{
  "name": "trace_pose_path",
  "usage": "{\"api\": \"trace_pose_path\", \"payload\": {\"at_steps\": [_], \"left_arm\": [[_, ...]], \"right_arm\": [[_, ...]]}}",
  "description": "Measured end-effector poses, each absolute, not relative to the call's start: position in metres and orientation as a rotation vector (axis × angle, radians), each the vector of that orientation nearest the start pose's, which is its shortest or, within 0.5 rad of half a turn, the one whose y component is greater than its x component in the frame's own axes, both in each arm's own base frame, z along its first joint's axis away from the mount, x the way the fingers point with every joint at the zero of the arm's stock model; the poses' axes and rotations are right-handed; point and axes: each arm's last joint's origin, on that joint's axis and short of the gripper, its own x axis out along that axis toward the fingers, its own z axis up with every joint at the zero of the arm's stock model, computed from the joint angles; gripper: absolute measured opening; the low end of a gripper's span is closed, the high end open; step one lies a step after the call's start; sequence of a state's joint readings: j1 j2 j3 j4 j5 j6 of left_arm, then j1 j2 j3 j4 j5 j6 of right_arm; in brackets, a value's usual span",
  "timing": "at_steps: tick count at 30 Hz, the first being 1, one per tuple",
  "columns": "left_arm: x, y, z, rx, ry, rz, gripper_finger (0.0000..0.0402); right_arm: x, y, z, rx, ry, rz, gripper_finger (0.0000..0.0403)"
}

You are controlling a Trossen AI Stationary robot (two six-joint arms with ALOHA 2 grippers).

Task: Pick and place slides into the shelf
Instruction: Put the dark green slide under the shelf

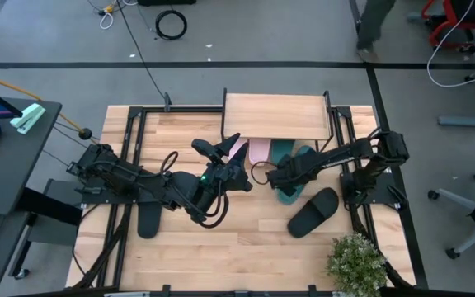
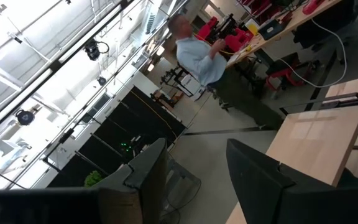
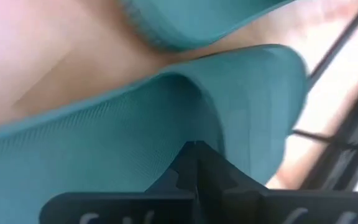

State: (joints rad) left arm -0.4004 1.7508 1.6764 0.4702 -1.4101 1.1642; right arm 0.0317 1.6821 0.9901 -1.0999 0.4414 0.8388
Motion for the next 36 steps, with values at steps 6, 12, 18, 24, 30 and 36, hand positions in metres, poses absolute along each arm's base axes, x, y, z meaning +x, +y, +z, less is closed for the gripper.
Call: {"api": "trace_pose_path", "payload": {"at_steps": [6, 12, 18, 24, 30, 36], "left_arm": [[0.364, -0.123, 0.433, 0.735, 0.342, 0.992, 0.0172], [0.364, -0.123, 0.433, 0.735, 0.342, 0.992, 0.0173], [0.364, -0.123, 0.433, 0.736, 0.342, 0.992, 0.0172], [0.364, -0.123, 0.433, 0.735, 0.342, 0.992, 0.0173], [0.364, -0.123, 0.433, 0.735, 0.342, 0.992, 0.0173], [0.364, -0.123, 0.433, 0.735, 0.342, 0.992, 0.0172]], "right_arm": [[0.251, -0.021, 0.167, 0.071, 1.477, -1.051, 0.0000], [0.250, -0.031, 0.168, -0.014, 1.503, -1.040, 0.0000], [0.252, -0.017, 0.167, 0.017, 1.529, -0.962, 0.0000], [0.252, -0.003, 0.167, -0.115, 1.511, -0.909, 0.0000], [0.253, -0.003, 0.166, 0.020, 1.521, -0.915, 0.0005], [0.253, 0.003, 0.165, 0.080, 1.527, -0.904, 0.0051]]}}
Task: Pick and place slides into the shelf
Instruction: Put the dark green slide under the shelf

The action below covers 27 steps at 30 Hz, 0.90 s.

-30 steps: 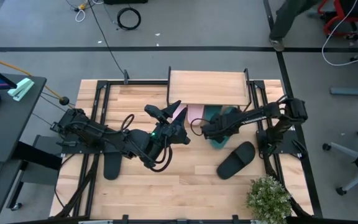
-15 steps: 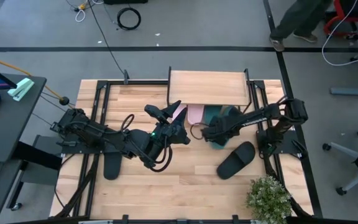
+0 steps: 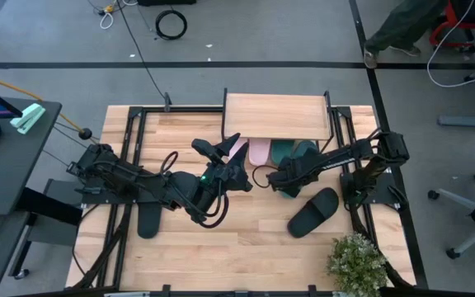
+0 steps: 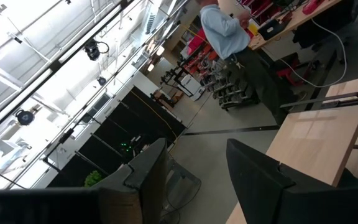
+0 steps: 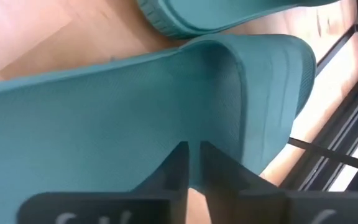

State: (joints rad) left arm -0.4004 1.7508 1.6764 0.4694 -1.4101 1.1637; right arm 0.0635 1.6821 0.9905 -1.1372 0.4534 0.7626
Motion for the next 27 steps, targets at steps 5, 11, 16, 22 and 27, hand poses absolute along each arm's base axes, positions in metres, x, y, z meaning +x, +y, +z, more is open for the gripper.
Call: {"api": "trace_pose_path", "payload": {"at_steps": [5, 11, 16, 22, 27], "left_arm": [[0.364, -0.123, 0.433, 0.735, 0.342, 0.992, 0.0172], [0.364, -0.123, 0.433, 0.734, 0.341, 0.992, 0.0173], [0.364, -0.123, 0.433, 0.734, 0.341, 0.992, 0.0172], [0.365, -0.119, 0.433, 0.732, 0.345, 1.002, 0.0172], [0.366, -0.116, 0.433, 0.732, 0.348, 1.009, 0.0173]], "right_arm": [[0.253, 0.010, 0.165, 0.105, 1.522, -0.891, 0.0103], [0.253, 0.019, 0.166, 0.040, 1.518, -0.843, 0.0142], [0.257, 0.023, 0.165, -0.021, 1.462, -0.825, 0.0148], [0.257, 0.027, 0.167, -0.089, 1.436, -0.828, 0.0141], [0.254, 0.025, 0.168, -0.076, 1.423, -0.888, 0.0137]]}}
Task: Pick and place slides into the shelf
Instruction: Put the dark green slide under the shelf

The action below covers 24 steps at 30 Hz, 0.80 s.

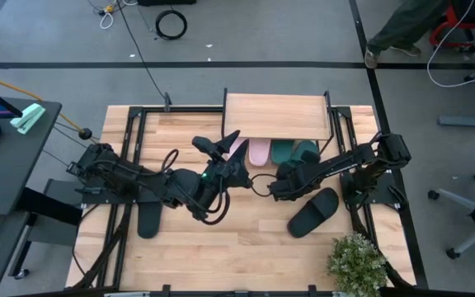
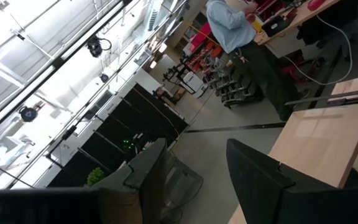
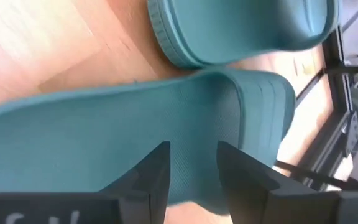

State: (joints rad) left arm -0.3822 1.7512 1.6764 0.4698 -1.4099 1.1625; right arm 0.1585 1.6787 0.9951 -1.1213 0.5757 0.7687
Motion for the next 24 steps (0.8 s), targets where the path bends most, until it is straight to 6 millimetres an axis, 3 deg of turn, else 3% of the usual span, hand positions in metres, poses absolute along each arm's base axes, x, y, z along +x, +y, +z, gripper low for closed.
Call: {"api": "trace_pose_path", "payload": {"at_steps": [11, 24], "left_arm": [[0.367, -0.115, 0.433, 0.731, 0.350, 1.013, 0.0172], [0.368, -0.111, 0.432, 0.732, 0.356, 1.023, 0.0172]], "right_arm": [[0.246, 0.021, 0.170, -0.051, 1.456, -0.984, 0.0137], [0.233, -0.001, 0.151, -0.109, 1.423, -1.096, 0.0147]]}}
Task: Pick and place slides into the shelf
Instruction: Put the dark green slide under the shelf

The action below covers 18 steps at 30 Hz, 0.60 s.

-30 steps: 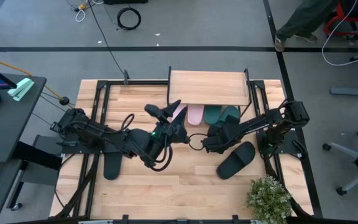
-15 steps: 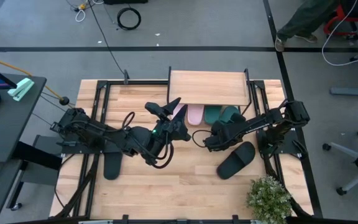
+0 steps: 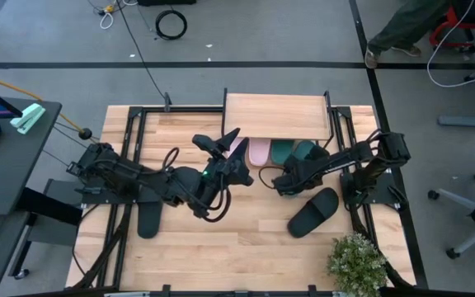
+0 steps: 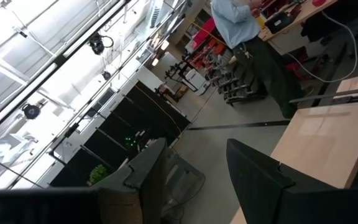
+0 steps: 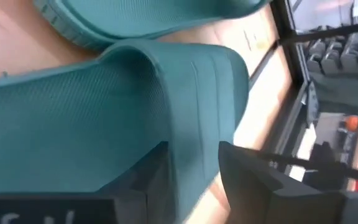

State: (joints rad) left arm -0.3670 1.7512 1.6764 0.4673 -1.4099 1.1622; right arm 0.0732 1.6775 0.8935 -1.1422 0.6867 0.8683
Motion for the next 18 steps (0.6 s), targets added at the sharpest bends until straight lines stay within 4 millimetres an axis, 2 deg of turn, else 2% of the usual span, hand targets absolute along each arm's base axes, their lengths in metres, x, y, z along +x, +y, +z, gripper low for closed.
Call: {"api": "trace_pose_path", "payload": {"at_steps": [5, 10, 15, 18], "left_arm": [[0.368, -0.110, 0.432, 0.733, 0.358, 1.025, 0.0173], [0.368, -0.110, 0.432, 0.733, 0.357, 1.025, 0.0172], [0.368, -0.109, 0.432, 0.733, 0.358, 1.027, 0.0173], [0.369, -0.108, 0.432, 0.732, 0.359, 1.029, 0.0172]], "right_arm": [[0.221, -0.016, 0.139, -0.105, 1.467, -1.149, 0.0116], [0.214, -0.017, 0.126, -0.179, 1.480, -1.084, 0.0018], [0.217, -0.013, 0.125, -0.328, 1.409, -1.070, 0.0022], [0.217, -0.017, 0.126, -0.368, 1.433, -1.056, 0.0010]]}}
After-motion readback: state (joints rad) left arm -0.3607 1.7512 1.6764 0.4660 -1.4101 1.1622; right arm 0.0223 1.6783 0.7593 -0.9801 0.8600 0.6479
